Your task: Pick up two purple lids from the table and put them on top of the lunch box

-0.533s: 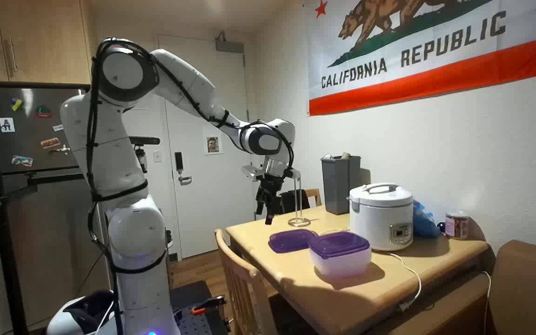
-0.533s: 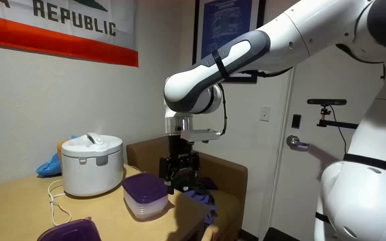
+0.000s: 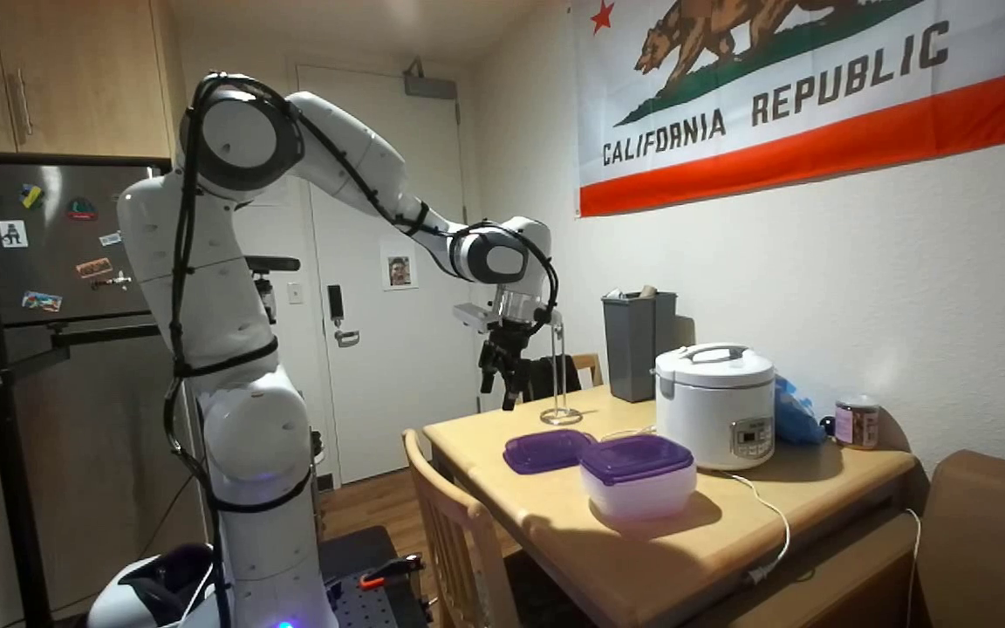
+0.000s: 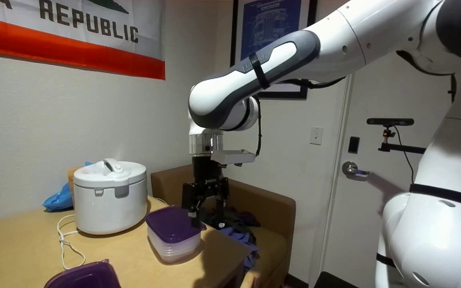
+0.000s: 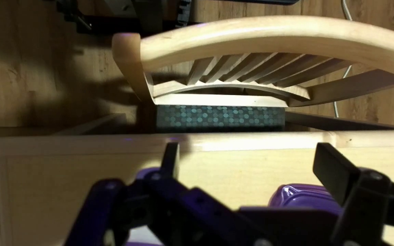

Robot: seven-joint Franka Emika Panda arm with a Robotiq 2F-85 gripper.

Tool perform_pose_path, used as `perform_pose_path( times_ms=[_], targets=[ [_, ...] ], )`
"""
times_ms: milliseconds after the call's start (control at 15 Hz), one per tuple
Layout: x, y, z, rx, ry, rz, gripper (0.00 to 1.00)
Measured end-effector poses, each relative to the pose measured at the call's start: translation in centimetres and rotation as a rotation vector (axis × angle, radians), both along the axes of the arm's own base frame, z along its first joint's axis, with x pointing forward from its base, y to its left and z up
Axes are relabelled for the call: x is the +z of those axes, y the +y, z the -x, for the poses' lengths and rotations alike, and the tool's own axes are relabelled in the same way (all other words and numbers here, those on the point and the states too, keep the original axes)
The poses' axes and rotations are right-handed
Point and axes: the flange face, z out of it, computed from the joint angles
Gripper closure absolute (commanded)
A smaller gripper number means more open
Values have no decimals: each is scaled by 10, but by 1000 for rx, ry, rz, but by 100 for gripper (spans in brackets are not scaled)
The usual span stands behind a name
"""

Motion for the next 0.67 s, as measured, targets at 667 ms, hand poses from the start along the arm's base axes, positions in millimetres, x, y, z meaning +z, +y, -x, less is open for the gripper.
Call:
perform_pose_path(
  times_ms=[667],
  targets=[
    [27, 106, -52, 397, 22, 105, 0]
  ],
)
